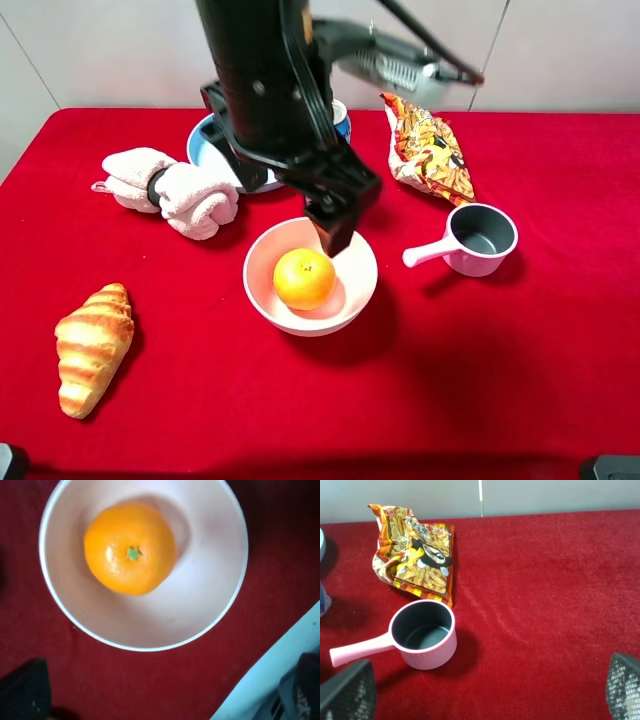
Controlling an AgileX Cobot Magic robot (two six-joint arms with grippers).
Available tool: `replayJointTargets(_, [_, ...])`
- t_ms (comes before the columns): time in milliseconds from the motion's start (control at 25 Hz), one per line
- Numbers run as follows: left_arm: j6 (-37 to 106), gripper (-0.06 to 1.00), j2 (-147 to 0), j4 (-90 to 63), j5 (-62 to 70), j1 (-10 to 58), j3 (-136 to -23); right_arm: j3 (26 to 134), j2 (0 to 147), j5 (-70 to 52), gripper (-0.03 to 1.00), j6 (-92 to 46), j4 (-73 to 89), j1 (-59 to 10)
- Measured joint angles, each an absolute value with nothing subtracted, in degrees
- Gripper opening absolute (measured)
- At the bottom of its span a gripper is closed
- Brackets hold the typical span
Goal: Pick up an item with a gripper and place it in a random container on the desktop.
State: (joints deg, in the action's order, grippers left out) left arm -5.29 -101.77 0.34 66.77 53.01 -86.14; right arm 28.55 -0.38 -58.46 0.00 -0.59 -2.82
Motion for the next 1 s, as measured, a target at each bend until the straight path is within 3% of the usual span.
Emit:
replayJointTargets(480, [-5.0,0.96,-91.5,2.8,66.9,53.0,-84.7,28.5,-0.4,-58.5,0.69,0.0,-0.6,-2.8])
replayJointTargets(1000, [-5.0,0.96,-70.1,2.9,67.0,53.0,-67.3,28.5,-0.4,-58.5,0.69,0.0,-0.6,-2.8])
